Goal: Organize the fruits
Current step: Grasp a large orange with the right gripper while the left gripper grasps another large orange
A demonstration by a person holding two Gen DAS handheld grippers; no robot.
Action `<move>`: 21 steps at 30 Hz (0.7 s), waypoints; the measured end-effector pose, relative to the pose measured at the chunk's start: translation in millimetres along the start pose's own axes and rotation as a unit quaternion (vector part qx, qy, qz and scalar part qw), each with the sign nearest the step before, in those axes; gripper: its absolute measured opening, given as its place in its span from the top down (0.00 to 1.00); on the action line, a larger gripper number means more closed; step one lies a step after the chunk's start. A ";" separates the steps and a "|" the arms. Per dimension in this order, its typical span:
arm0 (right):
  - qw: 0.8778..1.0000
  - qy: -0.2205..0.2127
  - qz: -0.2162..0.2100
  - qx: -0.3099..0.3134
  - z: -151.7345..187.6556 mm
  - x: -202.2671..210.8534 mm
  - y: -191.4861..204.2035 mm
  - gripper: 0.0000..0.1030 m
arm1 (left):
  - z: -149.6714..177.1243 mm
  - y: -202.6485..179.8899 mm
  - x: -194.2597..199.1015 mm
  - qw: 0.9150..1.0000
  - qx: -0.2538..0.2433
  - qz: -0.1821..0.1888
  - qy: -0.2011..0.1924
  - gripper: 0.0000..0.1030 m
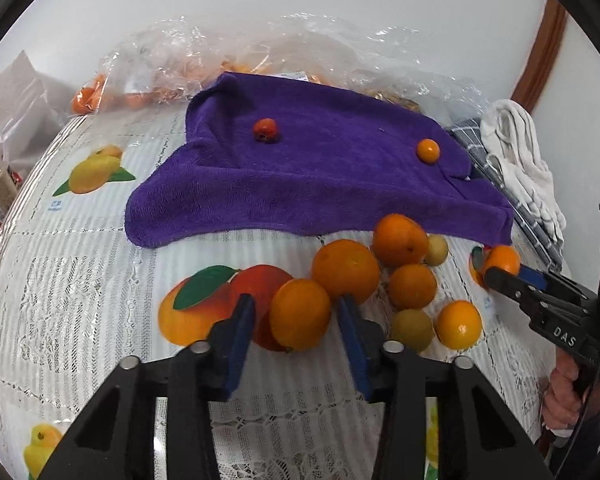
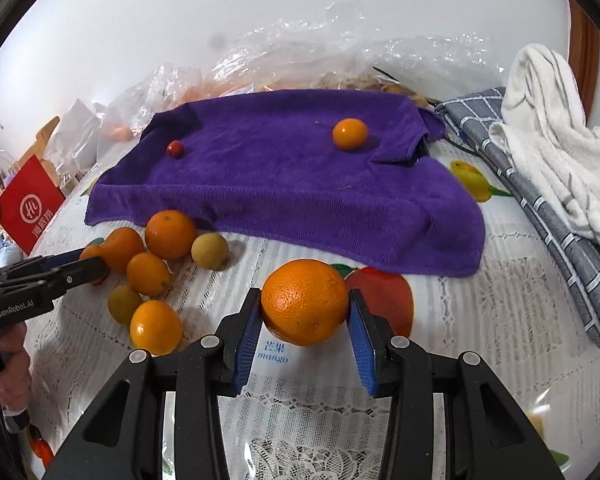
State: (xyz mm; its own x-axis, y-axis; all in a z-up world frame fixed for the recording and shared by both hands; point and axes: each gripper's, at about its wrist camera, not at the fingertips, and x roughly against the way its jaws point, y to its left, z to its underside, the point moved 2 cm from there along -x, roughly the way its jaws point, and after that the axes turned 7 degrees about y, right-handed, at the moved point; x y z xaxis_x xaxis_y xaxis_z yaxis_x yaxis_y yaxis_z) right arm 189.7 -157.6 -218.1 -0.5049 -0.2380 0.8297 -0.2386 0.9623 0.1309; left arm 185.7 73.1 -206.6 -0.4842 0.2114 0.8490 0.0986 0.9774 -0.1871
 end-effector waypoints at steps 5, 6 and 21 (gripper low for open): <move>1.000 -0.012 -0.002 0.000 4.4 -1.0 1.1 0.59 | 6.3 2.9 2.3 1.000 -0.012 0.002 0.000 0.71; 1.000 -0.014 -0.003 -0.001 5.1 -0.9 0.8 0.59 | 7.1 3.9 4.9 1.000 -0.013 0.003 -0.004 0.71; 0.999 -0.032 -0.024 -0.034 8.7 8.0 -9.8 0.59 | -32.8 9.9 26.9 0.998 0.009 0.004 -0.067 0.71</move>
State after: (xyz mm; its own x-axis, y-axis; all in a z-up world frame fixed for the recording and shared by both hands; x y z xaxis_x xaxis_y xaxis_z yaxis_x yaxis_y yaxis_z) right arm 180.8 -170.0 -217.4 -0.5466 -0.2902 0.7855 -0.2083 0.9557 0.2081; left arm 202.1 88.7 -169.3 -0.5947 0.2160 0.7744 0.0889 0.9750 -0.2037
